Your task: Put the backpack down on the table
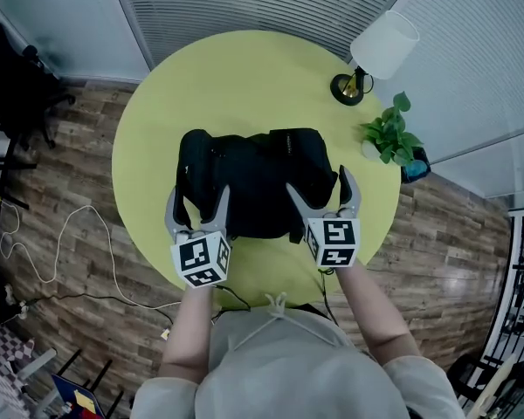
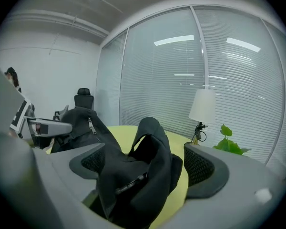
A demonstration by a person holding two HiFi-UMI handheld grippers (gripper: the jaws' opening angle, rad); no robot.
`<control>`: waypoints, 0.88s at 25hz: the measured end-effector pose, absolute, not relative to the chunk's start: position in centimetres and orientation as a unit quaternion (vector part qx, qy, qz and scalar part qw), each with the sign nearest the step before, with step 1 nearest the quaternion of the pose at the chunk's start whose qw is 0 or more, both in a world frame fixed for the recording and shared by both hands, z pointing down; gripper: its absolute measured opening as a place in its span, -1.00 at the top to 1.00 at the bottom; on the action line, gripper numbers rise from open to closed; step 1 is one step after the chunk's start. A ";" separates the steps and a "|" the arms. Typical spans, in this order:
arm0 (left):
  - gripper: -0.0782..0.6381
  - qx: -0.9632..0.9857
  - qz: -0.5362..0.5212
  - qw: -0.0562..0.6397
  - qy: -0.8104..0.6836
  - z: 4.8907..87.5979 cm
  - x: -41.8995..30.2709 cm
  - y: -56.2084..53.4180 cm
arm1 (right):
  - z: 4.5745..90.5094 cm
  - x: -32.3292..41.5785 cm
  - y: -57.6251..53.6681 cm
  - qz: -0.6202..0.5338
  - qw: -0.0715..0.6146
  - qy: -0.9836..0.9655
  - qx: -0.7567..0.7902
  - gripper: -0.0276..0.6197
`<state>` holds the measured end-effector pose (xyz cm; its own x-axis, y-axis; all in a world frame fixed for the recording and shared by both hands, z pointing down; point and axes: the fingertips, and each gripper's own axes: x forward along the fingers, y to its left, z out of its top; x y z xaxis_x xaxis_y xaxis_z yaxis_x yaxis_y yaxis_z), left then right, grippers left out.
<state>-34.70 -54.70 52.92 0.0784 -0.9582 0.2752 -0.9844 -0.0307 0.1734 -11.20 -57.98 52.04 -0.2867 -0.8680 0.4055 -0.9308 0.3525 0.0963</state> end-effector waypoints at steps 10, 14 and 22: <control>0.01 0.739 0.052 0.134 -0.658 48.6 -31.9 -47.7 | 49.0 -11.9 -50.9 0.079 0.170 -0.817 0.545 -0.36; 0.36 0.745 0.052 0.140 -0.650 47.5 -30.3 -45.1 | 48.5 -11.0 -48.8 0.096 0.150 -0.814 0.552 0.10; 0.76 0.757 0.054 0.147 -0.634 45.5 -28.3 -41.8 | 46.9 -9.4 -45.8 0.120 0.124 -0.811 0.559 0.92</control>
<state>-28.29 -41.79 45.50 0.1906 -0.9442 0.2686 -0.9761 -0.1532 0.1540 -9.45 -45.82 46.90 -0.3447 -0.8766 0.3357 -0.9363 0.3467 -0.0560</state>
